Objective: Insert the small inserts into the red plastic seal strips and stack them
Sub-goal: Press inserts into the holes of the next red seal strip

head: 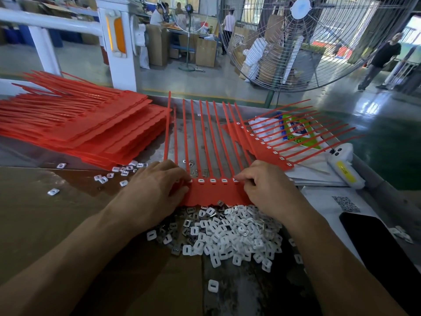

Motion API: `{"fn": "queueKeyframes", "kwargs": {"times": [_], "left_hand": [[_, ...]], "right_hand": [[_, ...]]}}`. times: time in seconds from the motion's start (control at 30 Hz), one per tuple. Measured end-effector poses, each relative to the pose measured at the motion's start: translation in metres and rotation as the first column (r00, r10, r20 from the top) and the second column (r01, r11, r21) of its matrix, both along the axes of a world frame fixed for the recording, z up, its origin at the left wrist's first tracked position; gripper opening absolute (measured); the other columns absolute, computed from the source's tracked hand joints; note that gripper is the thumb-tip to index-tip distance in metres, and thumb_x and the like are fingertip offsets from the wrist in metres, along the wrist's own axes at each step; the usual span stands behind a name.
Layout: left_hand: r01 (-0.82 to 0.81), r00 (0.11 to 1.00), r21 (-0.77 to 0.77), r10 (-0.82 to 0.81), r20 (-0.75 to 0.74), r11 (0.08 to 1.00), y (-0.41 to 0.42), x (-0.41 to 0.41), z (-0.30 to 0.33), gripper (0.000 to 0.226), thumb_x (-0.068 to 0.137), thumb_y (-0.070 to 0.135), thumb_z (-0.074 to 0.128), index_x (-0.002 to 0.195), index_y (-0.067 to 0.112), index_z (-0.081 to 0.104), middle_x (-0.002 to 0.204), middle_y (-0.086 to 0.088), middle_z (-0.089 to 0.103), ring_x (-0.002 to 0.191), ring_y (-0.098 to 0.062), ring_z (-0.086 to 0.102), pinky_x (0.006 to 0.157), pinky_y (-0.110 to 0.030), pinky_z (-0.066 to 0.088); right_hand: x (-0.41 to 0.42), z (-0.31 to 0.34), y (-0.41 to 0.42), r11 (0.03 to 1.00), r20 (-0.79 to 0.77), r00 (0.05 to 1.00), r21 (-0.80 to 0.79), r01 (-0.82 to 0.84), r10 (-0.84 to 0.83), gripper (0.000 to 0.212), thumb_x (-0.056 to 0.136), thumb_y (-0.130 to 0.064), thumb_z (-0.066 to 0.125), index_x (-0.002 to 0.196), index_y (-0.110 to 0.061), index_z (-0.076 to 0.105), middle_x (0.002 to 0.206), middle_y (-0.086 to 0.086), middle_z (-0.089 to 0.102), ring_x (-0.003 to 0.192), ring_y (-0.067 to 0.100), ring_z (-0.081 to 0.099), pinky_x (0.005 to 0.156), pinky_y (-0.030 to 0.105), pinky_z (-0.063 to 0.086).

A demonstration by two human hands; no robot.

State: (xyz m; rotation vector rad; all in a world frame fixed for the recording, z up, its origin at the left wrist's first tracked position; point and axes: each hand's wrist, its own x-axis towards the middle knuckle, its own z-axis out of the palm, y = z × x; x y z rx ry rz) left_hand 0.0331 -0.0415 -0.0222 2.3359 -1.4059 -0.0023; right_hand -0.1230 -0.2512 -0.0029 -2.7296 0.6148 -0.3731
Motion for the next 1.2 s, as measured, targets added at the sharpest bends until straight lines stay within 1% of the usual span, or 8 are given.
{"fn": "queueKeyframes", "kwargs": {"times": [0.2, 0.3, 0.43, 0.53, 0.67, 0.8, 1.03, 1.2], "left_hand": [[-0.006, 1.000, 0.001, 0.006, 0.003, 1.000, -0.001, 0.000, 0.000, 0.043, 0.094, 0.052, 0.044, 0.132, 0.039, 0.058, 0.130, 0.017, 0.052, 0.123, -0.007, 0.046, 0.109, -0.041, 0.043], [-0.004, 1.000, -0.001, 0.004, 0.002, 1.000, 0.000, 0.000, -0.001, 0.043, 0.094, 0.053, 0.044, 0.133, 0.039, 0.058, 0.130, 0.018, 0.052, 0.122, -0.006, 0.046, 0.109, -0.041, 0.043], [0.001, 1.000, -0.013, 0.000, 0.005, 1.000, 0.000, 0.001, 0.000, 0.040, 0.096, 0.051, 0.047, 0.132, 0.039, 0.059, 0.130, 0.017, 0.053, 0.122, -0.007, 0.047, 0.109, -0.040, 0.043], [0.000, 1.000, -0.012, 0.000, 0.008, 1.000, -0.001, 0.000, 0.000, 0.040, 0.095, 0.050, 0.047, 0.131, 0.038, 0.060, 0.129, 0.016, 0.054, 0.121, -0.007, 0.048, 0.109, -0.040, 0.042], [-0.003, 1.000, -0.010, 0.003, 0.007, 1.000, -0.001, 0.001, 0.000, 0.040, 0.096, 0.050, 0.047, 0.131, 0.038, 0.060, 0.129, 0.016, 0.054, 0.122, -0.007, 0.048, 0.108, -0.040, 0.043], [0.001, 1.000, -0.018, -0.001, 0.003, 1.000, -0.002, 0.001, 0.001, 0.040, 0.095, 0.049, 0.048, 0.131, 0.037, 0.061, 0.127, 0.015, 0.054, 0.120, -0.008, 0.048, 0.108, -0.040, 0.043], [0.000, 1.000, -0.008, 0.000, -0.007, 1.000, -0.002, 0.001, 0.001, 0.043, 0.093, 0.052, 0.044, 0.131, 0.037, 0.061, 0.126, 0.016, 0.054, 0.120, -0.007, 0.048, 0.108, -0.039, 0.043], [0.001, 1.000, -0.008, -0.001, -0.012, 1.000, 0.000, 0.002, 0.000, 0.047, 0.091, 0.055, 0.041, 0.129, 0.039, 0.061, 0.125, 0.017, 0.054, 0.119, -0.007, 0.048, 0.108, -0.039, 0.043]], "right_hand": [[0.001, 0.004, 0.007, 0.996, -0.108, 0.994, -0.089, -0.007, -0.003, 0.032, 0.101, -0.014, 0.052, 0.118, -0.025, 0.077, 0.115, -0.002, 0.059, 0.108, 0.020, 0.062, 0.095, 0.044, 0.051], [0.000, 0.002, 0.006, 0.995, -0.094, 0.996, -0.098, -0.017, 0.008, 0.029, 0.101, -0.016, 0.054, 0.116, -0.025, 0.077, 0.112, -0.005, 0.060, 0.105, 0.017, 0.062, 0.093, 0.042, 0.052], [-0.014, 0.004, -0.005, 0.974, 0.053, 0.994, 0.203, -0.103, 0.094, 0.021, 0.096, -0.022, 0.072, 0.112, -0.035, 0.076, 0.100, -0.019, 0.070, 0.096, -0.003, 0.065, 0.084, 0.021, 0.052], [-0.021, 0.009, -0.011, 0.903, 0.048, 0.966, 0.347, -0.253, 0.252, 0.014, 0.089, -0.029, 0.080, 0.098, -0.039, 0.078, 0.091, -0.019, 0.072, 0.079, -0.002, 0.066, 0.068, 0.013, 0.048], [-0.018, 0.010, -0.006, 0.891, 0.016, 0.945, 0.328, -0.313, 0.327, 0.006, 0.085, -0.040, 0.083, 0.087, -0.038, 0.078, 0.087, -0.016, 0.072, 0.074, 0.001, 0.065, 0.064, 0.017, 0.047], [-0.013, 0.009, 0.002, 0.911, -0.034, 0.946, 0.283, -0.301, 0.323, 0.013, 0.082, -0.046, 0.084, 0.083, -0.035, 0.077, 0.085, -0.016, 0.071, 0.074, 0.005, 0.066, 0.068, 0.033, 0.056], [-0.013, 0.011, 0.007, 0.918, -0.127, 0.948, 0.315, -0.239, 0.290, 0.013, 0.082, -0.038, 0.086, 0.084, -0.033, 0.074, 0.088, -0.020, 0.071, 0.076, -0.002, 0.066, 0.063, 0.018, 0.049], [-0.014, 0.011, 0.008, 0.923, -0.141, 0.953, 0.322, -0.213, 0.269, 0.013, 0.085, -0.038, 0.083, 0.084, -0.033, 0.071, 0.082, -0.025, 0.069, 0.070, -0.004, 0.064, 0.062, 0.018, 0.045]]}}
